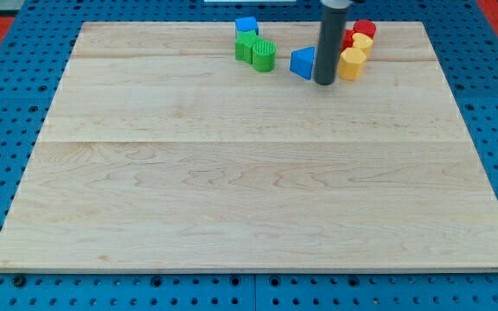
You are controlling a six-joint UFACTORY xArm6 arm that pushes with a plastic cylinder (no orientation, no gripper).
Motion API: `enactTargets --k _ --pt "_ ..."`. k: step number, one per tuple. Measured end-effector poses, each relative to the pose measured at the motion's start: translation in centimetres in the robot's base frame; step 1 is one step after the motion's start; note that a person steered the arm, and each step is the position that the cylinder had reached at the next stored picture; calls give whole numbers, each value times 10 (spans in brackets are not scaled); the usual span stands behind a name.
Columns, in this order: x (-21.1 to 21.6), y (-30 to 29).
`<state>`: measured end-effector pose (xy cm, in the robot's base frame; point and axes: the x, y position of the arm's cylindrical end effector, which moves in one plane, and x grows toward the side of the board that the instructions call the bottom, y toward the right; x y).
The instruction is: Push the blue triangle into a group of green blocks and blue cube
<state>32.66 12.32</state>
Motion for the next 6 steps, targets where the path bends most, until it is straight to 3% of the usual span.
enactTargets --k 1,3,6 --pt "-1 18" --pt "-22 -29" --pt "-46 -49"
